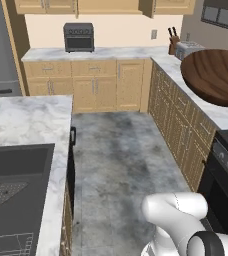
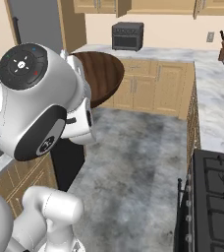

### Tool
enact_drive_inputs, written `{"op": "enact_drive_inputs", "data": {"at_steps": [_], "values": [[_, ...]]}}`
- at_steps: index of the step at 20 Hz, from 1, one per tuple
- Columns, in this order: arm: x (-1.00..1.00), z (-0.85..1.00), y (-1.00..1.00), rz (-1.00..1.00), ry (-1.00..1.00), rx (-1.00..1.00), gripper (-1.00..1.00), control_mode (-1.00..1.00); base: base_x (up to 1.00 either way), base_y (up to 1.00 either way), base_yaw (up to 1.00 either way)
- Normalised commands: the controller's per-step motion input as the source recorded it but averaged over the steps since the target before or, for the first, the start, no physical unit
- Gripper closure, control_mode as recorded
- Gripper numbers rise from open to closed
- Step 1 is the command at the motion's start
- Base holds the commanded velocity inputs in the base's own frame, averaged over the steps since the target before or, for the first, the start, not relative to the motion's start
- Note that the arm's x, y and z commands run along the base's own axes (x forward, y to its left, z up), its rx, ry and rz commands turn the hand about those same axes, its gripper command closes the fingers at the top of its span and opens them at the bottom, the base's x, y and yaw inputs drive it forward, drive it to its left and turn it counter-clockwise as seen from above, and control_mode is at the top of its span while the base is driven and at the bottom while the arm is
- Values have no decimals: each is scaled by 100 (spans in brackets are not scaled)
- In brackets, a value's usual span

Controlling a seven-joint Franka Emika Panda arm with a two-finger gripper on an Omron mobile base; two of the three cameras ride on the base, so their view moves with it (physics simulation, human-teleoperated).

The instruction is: Move the bowls from the cabinet to the plates on the dining table.

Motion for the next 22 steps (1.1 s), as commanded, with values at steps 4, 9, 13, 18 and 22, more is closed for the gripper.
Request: {"op": "enact_drive_inputs", "data": {"at_steps": [4, 9, 13, 18, 22], "values": [[0, 0, 0, 0, 0, 0, 100, 100, -62, 6, 0], [0, 0, 0, 0, 0, 0, 100, 100, -62, 6, 0], [0, 0, 0, 0, 0, 0, 100, 100, -62, 7, 0], [0, 0, 0, 0, 0, 0, 100, 100, -62, 13, 0], [0, 0, 0, 0, 0, 0, 100, 100, -62, 18, 0]]}}
